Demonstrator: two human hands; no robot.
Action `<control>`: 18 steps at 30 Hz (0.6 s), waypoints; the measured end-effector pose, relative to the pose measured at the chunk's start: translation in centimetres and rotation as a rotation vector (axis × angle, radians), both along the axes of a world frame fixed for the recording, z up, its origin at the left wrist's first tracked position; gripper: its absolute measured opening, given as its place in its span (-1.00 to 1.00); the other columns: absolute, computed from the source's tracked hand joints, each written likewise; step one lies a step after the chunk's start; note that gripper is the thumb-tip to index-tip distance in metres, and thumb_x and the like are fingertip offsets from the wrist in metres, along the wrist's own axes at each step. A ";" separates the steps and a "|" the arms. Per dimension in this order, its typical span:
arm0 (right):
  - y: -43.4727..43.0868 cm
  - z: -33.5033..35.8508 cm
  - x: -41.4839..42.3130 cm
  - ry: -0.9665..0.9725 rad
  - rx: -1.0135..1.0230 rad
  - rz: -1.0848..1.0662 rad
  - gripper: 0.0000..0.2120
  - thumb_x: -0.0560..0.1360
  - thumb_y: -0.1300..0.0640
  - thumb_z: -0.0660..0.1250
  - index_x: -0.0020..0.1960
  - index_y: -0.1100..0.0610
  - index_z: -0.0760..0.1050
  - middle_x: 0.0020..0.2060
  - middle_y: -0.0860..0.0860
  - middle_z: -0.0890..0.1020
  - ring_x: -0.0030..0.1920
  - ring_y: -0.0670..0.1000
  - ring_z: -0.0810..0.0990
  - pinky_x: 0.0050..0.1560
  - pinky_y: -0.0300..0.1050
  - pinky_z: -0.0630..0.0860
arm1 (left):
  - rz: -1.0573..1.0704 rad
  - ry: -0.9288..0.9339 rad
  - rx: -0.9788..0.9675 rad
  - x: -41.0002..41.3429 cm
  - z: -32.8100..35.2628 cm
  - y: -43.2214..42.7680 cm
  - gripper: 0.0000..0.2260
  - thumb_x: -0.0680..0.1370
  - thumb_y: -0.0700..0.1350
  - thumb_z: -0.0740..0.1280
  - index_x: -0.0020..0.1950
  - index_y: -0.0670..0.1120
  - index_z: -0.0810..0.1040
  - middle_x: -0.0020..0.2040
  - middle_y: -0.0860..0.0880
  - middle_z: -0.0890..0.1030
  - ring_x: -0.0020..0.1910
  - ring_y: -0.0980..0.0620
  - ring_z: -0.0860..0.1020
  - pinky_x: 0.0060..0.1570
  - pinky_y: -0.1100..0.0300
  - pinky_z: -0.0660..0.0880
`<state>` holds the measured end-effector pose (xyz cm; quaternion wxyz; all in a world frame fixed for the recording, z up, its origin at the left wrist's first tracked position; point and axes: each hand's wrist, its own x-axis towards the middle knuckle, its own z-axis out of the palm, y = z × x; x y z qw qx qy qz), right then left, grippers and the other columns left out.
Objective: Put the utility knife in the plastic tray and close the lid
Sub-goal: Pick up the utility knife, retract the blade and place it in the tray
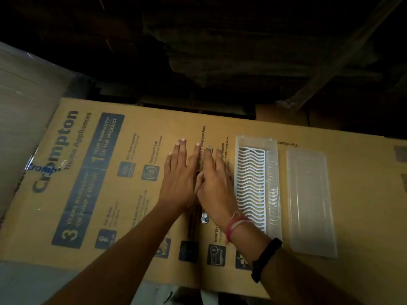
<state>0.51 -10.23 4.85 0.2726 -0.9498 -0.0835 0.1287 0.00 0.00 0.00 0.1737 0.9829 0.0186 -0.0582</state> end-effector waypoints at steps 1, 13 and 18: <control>0.3 -0.3 -0.1 0.033 0.018 -0.046 -0.44 0.60 0.18 0.08 0.55 0.06 -0.02 0.56 0.13 0.08 0.52 0.14 0.15 0.41 -0.03 0.24 | 0.029 0.046 -0.009 -0.1 -0.2 -0.2 -0.42 0.62 0.12 0.03 0.59 0.00 -0.05 0.62 -0.19 -0.08 0.59 -0.16 -0.08 0.52 -0.08 -0.04; 0.2 -3.7 0.1 0.324 0.092 -0.447 -0.54 0.49 0.24 0.25 0.36 0.25 0.30 0.29 0.21 0.42 0.29 0.20 0.42 0.19 -0.03 0.40 | 0.329 0.032 -0.465 -0.9 -2.6 -2.1 -0.75 0.50 -0.30 0.25 0.14 -0.15 0.58 0.01 -0.15 0.64 -0.07 -0.02 0.55 -0.11 0.16 0.47; 0.2 -4.6 0.6 0.339 0.156 -0.534 -0.72 0.46 0.32 0.16 0.15 0.30 0.44 0.09 0.24 0.54 0.08 0.24 0.54 -0.14 -0.06 0.39 | 0.506 0.071 -0.629 -0.2 -2.6 -2.2 -0.78 0.55 -0.28 0.25 0.14 -0.19 0.62 -0.02 -0.12 0.68 -0.13 0.07 0.56 -0.19 0.39 0.44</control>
